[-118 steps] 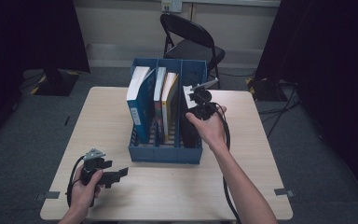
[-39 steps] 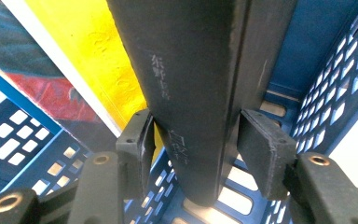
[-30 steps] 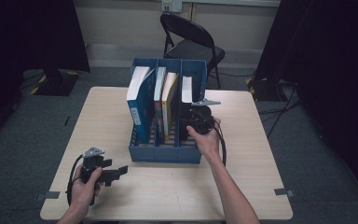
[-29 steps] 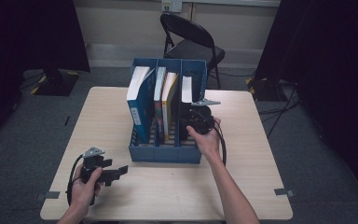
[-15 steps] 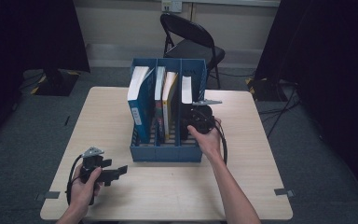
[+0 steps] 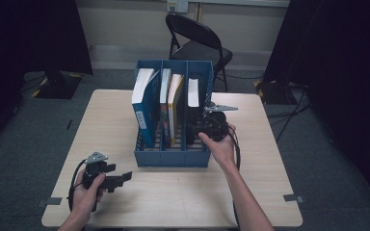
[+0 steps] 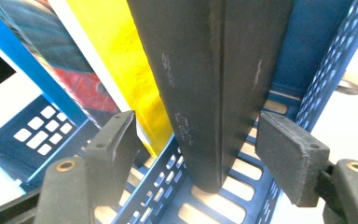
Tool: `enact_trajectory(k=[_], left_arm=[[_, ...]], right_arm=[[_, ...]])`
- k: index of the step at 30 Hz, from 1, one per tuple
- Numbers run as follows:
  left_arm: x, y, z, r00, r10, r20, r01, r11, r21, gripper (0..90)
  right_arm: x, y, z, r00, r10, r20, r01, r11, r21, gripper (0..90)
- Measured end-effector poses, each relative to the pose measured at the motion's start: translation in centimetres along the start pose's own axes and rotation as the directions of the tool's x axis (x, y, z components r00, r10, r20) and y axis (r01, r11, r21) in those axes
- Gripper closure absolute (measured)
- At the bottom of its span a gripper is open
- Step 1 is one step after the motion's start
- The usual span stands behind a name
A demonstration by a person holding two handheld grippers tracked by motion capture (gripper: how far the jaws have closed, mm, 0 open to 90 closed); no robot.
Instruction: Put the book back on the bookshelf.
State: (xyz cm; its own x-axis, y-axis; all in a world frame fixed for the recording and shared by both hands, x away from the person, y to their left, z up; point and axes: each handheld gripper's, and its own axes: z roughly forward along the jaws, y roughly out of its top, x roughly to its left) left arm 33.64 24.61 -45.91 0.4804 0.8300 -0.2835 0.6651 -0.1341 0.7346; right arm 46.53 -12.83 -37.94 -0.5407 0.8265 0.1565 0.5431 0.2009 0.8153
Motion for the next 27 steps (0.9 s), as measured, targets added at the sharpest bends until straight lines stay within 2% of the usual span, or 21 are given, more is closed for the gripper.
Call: enact_trajectory(k=[5,8,10,13,15,18,24,27], left_arm=[[0.1,0.0,-0.3,0.9998,0.010,-0.017,-0.010,0.9999,-0.008,16.9],[0.3,-0.1,-0.4,0.9996,-0.003,-0.027,0.003,0.9999,-0.016,15.6],[0.4,-0.1,-0.4,0.9999,-0.007,-0.010,0.007,0.9999,-0.008,15.6],[0.4,-0.1,-0.5,0.9999,-0.005,-0.012,0.005,0.9999,-0.011,15.6],[0.4,-0.1,-0.5,0.9998,-0.007,-0.020,0.007,0.9999,-0.015,15.6],[0.5,-0.1,-0.5,0.9997,-0.015,-0.019,0.014,0.9998,-0.015,16.7],[0.5,-0.1,-0.7,0.9997,-0.013,-0.021,0.013,0.9997,-0.022,16.9],[0.6,-0.1,-0.8,0.9996,-0.017,-0.023,0.016,0.9995,-0.026,17.0]], right_arm=[[-0.2,-0.1,-1.3,0.9999,-0.005,0.013,0.005,1.000,-0.015,22.3],[-0.3,-0.5,-2.1,0.9998,-0.009,0.018,0.009,1.000,-0.025,20.6],[-0.3,-0.9,-2.8,0.9999,0.009,0.015,-0.009,0.999,-0.034,18.0],[-0.3,-1.5,-3.8,0.9998,0.010,0.015,-0.010,0.999,-0.039,16.6],[-0.5,-2.0,-4.6,0.9996,0.022,0.019,-0.021,0.999,-0.047,17.0],[-1.3,-2.8,-5.6,0.9972,0.074,-0.004,-0.074,0.996,-0.048,17.5],[-2.4,-4.7,-7.6,0.9958,0.074,0.054,-0.072,0.997,-0.042,17.0],[-2.9,-5.7,-8.7,0.9944,0.081,0.068,-0.078,0.996,-0.049,16.7]])
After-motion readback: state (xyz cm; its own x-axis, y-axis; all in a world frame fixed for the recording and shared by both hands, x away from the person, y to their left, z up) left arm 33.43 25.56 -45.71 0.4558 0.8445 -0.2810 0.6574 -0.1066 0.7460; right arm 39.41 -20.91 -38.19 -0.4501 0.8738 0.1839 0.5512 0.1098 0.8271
